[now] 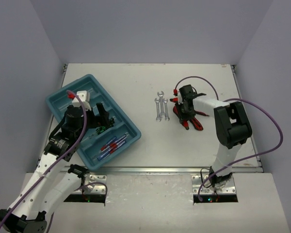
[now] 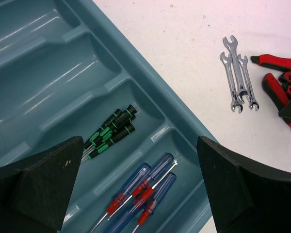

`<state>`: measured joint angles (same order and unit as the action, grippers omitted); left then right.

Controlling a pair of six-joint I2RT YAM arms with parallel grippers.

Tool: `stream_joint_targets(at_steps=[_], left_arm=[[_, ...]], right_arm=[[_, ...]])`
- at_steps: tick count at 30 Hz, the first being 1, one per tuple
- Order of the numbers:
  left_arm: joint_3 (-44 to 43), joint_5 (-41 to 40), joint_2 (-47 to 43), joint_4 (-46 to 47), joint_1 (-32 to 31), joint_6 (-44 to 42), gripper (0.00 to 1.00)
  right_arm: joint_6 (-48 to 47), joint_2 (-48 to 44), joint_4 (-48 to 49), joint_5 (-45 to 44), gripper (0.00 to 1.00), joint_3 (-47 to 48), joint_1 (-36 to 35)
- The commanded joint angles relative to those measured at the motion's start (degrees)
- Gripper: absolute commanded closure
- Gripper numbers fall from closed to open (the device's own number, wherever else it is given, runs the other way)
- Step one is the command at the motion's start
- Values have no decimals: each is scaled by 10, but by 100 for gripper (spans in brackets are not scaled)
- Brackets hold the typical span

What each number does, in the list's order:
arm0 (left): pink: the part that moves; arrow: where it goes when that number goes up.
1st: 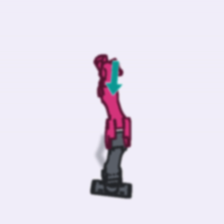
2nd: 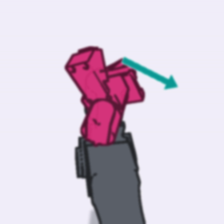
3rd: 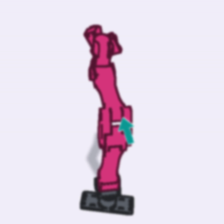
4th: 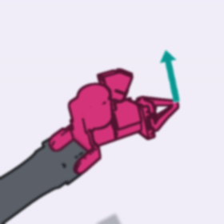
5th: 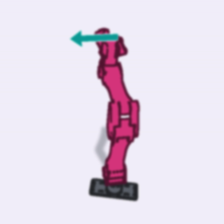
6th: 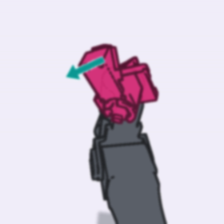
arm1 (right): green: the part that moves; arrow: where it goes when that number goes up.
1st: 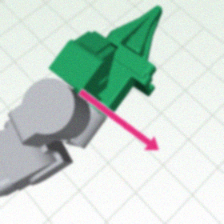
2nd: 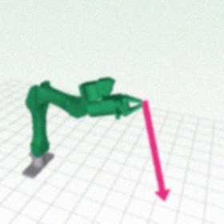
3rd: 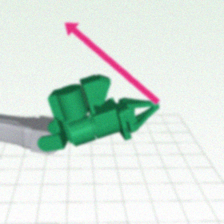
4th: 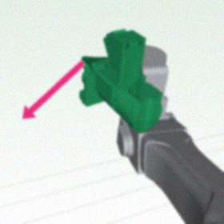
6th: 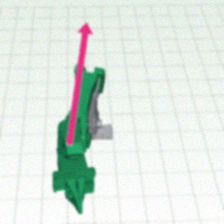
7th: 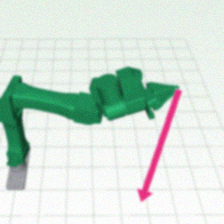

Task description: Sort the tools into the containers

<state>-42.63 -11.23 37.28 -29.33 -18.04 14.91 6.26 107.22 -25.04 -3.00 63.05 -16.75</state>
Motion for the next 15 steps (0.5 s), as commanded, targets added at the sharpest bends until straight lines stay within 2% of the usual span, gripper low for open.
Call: stream_joint_targets(at_steps=[1,5,9,12,15], left_arm=[[-22,17,2,24,3,26,0],[-29,109,24,74,3,92,0],[-21,232,68,187,-2,165,0],[-15,247,109,249,-22,226,0],[-25,222,145,278,-53,258,0]], right_arm=[[16,-39,2,28,91,-15,-13],[64,-156,48,54,99,-47,-40],[95,-236,71,28,100,-48,-104],[109,-279,78,-9,100,-37,-178],[140,-316,132,13,100,-60,-215]])
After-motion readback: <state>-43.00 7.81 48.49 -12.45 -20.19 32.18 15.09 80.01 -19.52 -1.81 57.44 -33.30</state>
